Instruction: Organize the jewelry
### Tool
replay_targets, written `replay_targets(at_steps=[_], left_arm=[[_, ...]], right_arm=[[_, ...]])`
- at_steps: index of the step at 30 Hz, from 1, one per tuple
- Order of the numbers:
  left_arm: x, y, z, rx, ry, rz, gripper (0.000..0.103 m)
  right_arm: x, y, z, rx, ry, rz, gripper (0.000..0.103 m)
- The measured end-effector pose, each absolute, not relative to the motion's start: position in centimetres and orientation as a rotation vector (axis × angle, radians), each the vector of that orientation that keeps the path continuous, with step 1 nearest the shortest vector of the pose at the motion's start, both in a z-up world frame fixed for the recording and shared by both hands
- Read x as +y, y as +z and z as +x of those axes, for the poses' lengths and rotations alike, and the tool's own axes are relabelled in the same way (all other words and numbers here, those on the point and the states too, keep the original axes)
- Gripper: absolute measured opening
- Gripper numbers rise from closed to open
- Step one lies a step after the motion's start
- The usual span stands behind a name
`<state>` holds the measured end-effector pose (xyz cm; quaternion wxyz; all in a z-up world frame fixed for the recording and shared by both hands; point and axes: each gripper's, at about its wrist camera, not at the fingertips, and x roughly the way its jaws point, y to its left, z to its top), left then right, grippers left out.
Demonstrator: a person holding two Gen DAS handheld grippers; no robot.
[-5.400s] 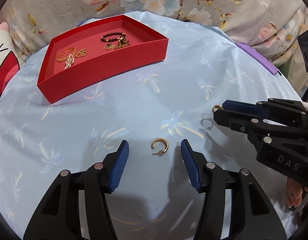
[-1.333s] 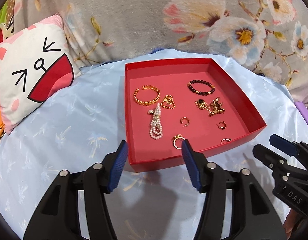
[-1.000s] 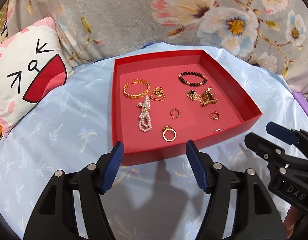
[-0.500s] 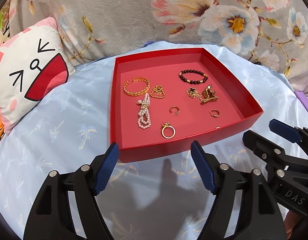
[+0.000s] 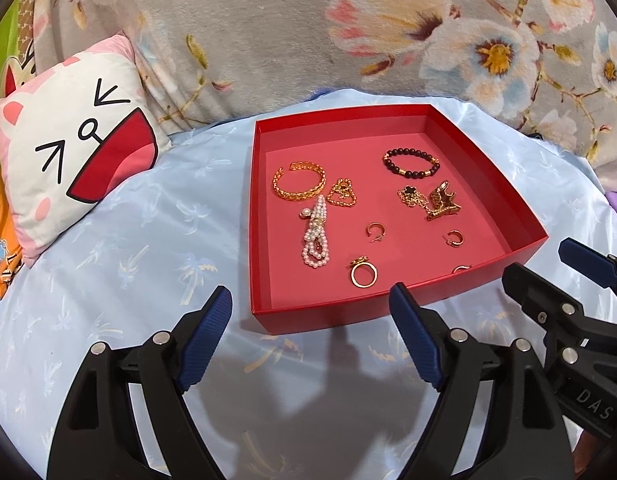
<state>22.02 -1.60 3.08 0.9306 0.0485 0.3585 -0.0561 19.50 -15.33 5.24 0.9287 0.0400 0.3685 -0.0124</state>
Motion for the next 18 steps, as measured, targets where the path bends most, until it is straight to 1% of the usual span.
replay_targets(at_steps=[18], left_arm=[[-1.78, 3.33, 21.70, 0.713, -0.088, 0.121, 0.081]], right_arm=[[-15.46, 5.31, 19.37, 0.751, -0.030, 0.079, 0.074]])
